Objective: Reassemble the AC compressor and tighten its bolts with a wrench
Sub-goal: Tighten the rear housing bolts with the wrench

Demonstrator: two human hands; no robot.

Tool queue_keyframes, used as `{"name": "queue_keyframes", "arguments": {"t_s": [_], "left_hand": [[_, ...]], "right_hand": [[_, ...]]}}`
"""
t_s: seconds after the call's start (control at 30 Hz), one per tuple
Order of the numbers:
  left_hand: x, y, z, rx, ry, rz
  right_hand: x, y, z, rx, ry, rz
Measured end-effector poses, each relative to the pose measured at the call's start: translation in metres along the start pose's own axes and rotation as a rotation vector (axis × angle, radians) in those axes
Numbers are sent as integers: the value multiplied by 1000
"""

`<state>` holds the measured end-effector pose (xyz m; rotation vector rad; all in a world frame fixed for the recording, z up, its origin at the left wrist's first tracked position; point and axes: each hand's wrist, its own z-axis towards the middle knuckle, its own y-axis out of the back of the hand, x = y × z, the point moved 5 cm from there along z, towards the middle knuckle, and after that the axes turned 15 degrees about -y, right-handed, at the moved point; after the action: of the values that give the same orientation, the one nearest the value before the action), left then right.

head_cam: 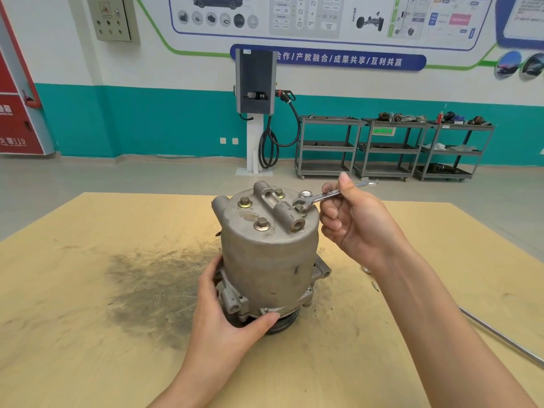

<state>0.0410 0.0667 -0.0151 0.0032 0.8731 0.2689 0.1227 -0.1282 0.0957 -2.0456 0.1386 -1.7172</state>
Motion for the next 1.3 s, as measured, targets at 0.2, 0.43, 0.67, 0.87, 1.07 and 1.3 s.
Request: {"name": "queue_keyframes", "arguments": {"t_s": [0.2,0.43,0.67,0.87,1.07,1.3], "left_hand": [[0,-1,1,2,-11,15],[1,0,0,-8,-14,25],[1,-1,0,-1,-19,13],[4,-1,0,5,-15,7],[8,-1,1,7,-12,28],[8,-2,2,6,-16,31]], "right_hand": [[12,-7,10,49,-110,-130],[17,-11,17,90,-143,-186],[-7,-4,-12,-232,603,-54],[-15,-26,-53,-305,1178,-361],[12,-22,-58,-324,1053,-280],[12,-1,-20,-174,351,-44]]}}
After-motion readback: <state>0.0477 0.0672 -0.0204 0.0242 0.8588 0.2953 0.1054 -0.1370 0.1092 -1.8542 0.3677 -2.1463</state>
